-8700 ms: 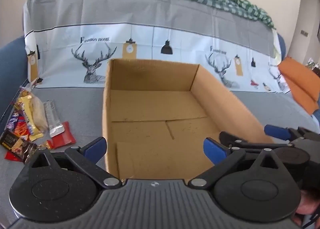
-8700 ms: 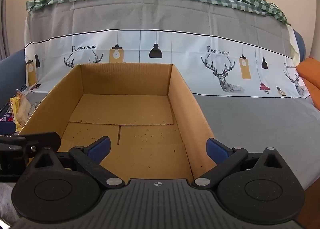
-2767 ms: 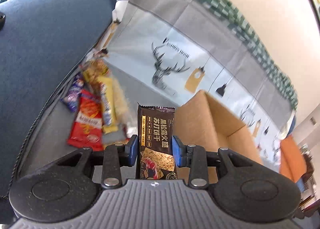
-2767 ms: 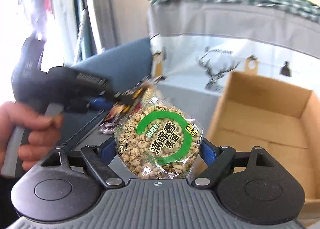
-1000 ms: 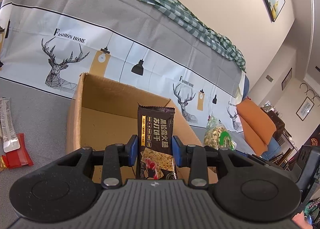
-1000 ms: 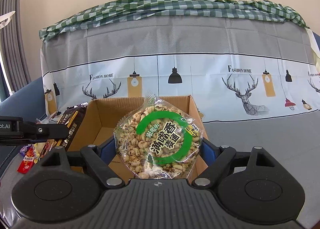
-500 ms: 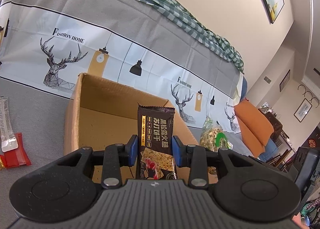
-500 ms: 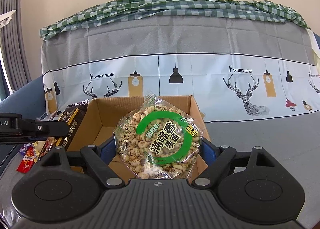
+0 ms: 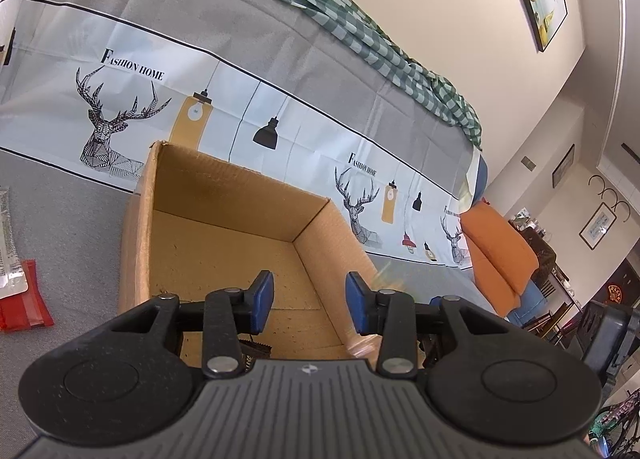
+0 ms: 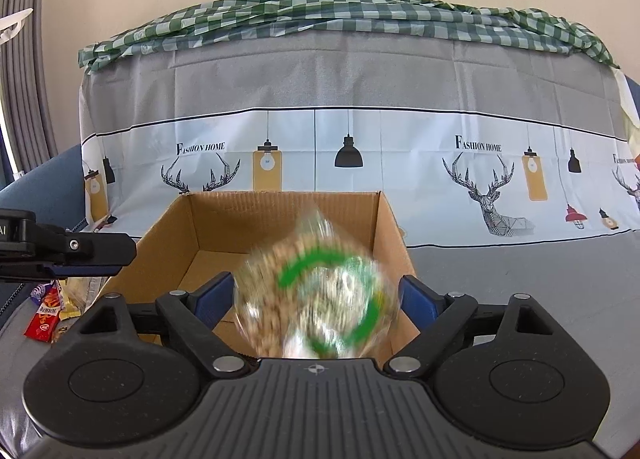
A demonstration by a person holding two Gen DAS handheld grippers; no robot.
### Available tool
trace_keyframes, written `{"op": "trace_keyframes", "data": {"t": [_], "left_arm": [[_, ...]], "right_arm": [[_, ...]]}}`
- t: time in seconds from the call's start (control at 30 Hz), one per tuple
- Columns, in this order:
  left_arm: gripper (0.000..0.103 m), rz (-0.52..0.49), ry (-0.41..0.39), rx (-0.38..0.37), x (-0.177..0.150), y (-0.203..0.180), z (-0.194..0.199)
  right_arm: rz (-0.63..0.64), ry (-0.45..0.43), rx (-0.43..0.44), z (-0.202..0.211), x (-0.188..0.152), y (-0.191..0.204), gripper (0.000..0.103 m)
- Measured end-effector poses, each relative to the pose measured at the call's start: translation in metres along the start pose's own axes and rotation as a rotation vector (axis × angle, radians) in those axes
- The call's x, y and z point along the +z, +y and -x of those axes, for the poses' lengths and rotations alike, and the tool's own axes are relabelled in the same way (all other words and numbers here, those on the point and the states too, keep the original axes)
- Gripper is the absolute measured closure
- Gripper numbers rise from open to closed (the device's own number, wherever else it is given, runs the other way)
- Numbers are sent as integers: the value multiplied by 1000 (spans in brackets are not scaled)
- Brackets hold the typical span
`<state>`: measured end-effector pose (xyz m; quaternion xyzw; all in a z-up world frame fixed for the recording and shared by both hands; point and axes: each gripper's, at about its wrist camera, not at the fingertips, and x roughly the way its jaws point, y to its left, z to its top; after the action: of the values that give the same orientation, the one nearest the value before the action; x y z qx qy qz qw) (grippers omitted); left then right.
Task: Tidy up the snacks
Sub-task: 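Open both tools to drop the biscuit box and peanut bag into the box, then move both tools back to the snack pile on the sofa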
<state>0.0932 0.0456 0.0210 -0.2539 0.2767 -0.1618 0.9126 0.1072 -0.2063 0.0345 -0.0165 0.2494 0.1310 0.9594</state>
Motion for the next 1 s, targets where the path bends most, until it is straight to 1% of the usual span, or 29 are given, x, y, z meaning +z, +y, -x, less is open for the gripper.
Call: {"op": "trace_keyframes", "data": {"t": [0.3,0.4,0.43,0.5,0.57,0.6,0.63,0.67,0.73,0.83,0.9,0.93,1.0], "left_arm": [[60,1,-26,5,0,2,7],[60,13,-34,-7,0,6,12],[60,27,-39,-13,0,8,14],[60,95,-44,-46,1,19,18],[60,159,-49,-48,1,31,24],[60,181,-56,-40,2,36,28],[60,196,-65,-30,4,41,33],[60,197,-73,-18,6,44,39],[61,171,-87,6,13,49,51],[61,118,-89,52,27,61,66],[61,99,-57,67,38,79,74],[63,99,-43,83,41,90,77],[75,103,-33,129,45,115,83]], "right_arm": [[6,-10,-4,0,0,5,13],[5,-21,-3,0,1,11,14],[5,-26,-2,1,1,13,14],[4,-32,2,1,1,17,15],[3,-43,10,1,2,24,20],[3,-48,15,2,2,28,24],[1,-53,22,2,2,32,30],[-1,-55,30,2,3,36,33],[-11,-59,50,2,4,45,47],[-31,-70,92,4,4,59,55],[-35,-78,122,6,4,71,57],[-34,-80,137,7,3,78,58],[-30,-83,167,8,2,91,62]]}}
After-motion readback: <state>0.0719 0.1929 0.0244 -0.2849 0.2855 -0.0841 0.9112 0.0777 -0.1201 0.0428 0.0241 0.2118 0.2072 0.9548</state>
